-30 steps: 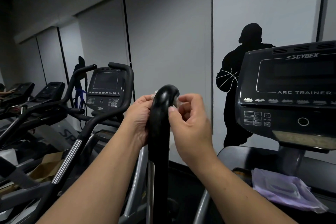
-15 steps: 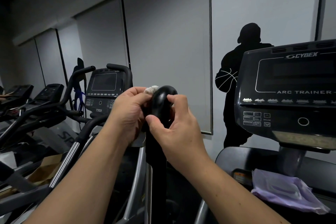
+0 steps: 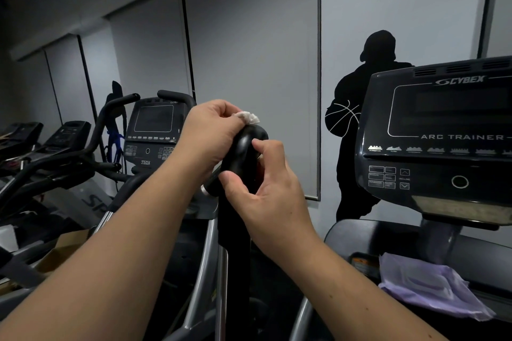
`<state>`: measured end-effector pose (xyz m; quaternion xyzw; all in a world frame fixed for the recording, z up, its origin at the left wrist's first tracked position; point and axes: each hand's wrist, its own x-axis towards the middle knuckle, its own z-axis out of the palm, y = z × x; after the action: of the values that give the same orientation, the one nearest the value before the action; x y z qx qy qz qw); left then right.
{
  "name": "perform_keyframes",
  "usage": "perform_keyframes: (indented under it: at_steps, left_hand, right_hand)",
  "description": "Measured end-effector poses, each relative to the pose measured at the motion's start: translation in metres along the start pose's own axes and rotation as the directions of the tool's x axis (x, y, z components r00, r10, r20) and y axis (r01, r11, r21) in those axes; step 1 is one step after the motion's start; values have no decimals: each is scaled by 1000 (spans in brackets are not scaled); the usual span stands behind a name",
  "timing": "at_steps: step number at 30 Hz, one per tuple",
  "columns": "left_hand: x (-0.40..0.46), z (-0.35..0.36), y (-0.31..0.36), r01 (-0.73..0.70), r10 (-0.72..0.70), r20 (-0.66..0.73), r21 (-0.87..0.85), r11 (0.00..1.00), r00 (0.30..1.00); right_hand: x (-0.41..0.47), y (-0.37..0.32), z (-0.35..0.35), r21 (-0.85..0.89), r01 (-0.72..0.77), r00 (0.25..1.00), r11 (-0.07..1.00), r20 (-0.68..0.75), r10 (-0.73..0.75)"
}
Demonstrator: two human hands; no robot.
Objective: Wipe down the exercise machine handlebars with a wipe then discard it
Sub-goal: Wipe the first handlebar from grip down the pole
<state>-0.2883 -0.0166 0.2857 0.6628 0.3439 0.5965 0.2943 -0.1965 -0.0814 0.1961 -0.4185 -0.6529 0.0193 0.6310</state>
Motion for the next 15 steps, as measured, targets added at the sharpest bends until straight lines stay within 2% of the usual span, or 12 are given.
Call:
perform_keyframes:
  at_steps: [15]
  left_hand:
    - [-1,3,23,-111,83,113,269,957,990]
  right_hand:
    - [0,2,-3,4,19,999,1000,31,-19]
